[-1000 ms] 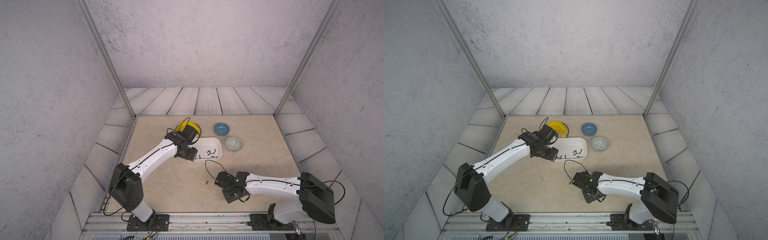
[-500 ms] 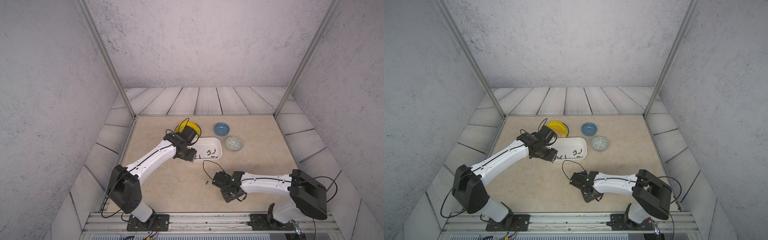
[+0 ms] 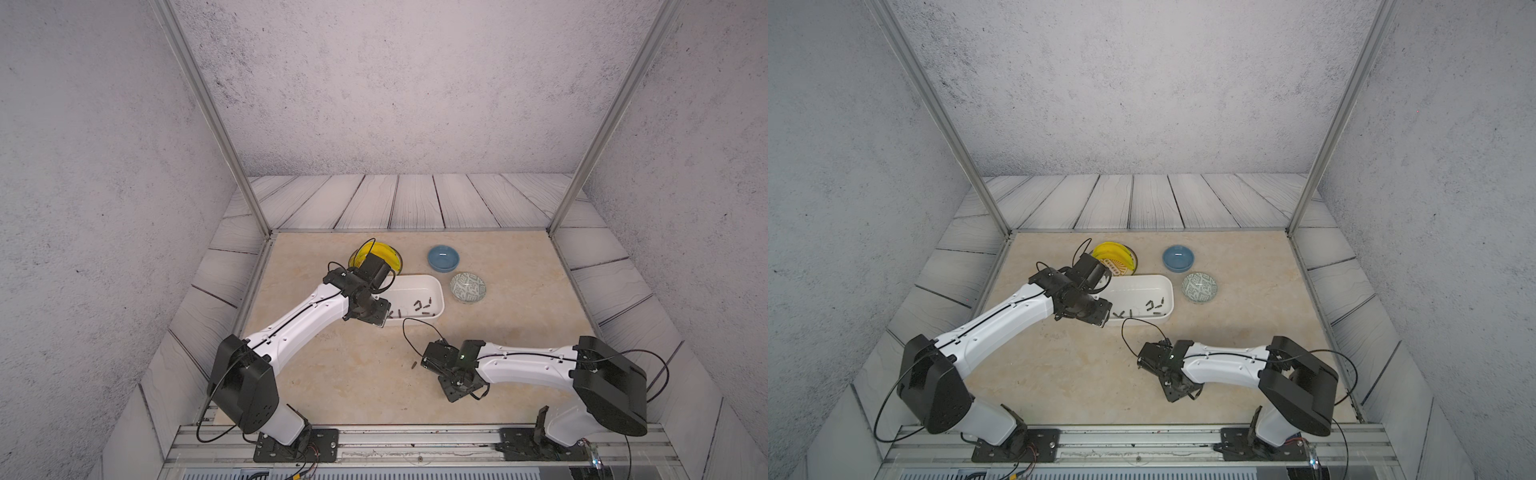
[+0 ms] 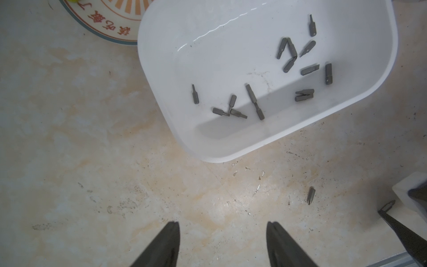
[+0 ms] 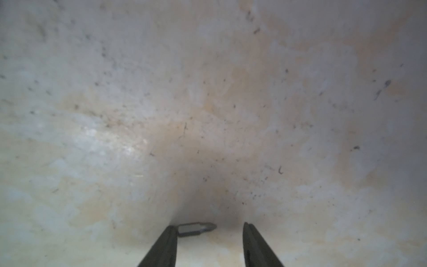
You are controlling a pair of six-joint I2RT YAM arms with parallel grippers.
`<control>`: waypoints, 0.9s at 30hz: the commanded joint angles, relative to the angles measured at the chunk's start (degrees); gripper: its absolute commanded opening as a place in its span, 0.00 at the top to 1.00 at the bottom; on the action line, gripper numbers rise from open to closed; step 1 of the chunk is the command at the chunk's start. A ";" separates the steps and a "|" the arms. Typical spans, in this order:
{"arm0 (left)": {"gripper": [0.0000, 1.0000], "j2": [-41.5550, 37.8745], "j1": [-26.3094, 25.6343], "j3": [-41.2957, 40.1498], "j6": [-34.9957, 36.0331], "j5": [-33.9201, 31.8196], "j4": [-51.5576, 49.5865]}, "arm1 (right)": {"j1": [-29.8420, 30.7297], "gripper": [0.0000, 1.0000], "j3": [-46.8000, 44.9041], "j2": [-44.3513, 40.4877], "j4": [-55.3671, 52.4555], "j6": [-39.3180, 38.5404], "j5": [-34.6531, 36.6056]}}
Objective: Put the bit on the desktop into the storage box
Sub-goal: Pick up the screwdriver bit from the center of the board.
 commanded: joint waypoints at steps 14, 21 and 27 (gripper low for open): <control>0.35 -1.26 0.76 -1.73 -0.53 0.08 -0.31 | -1.22 0.66 -1.86 -0.07 2.95 -0.96 -3.08; 0.35 -1.96 0.76 -2.40 -0.62 0.08 -0.26 | -1.24 0.63 -2.21 -2.46 1.39 -2.82 -5.18; 0.35 -2.03 0.76 -2.74 -0.71 0.07 -0.20 | -1.25 0.63 -3.15 -2.44 2.55 -2.65 -6.59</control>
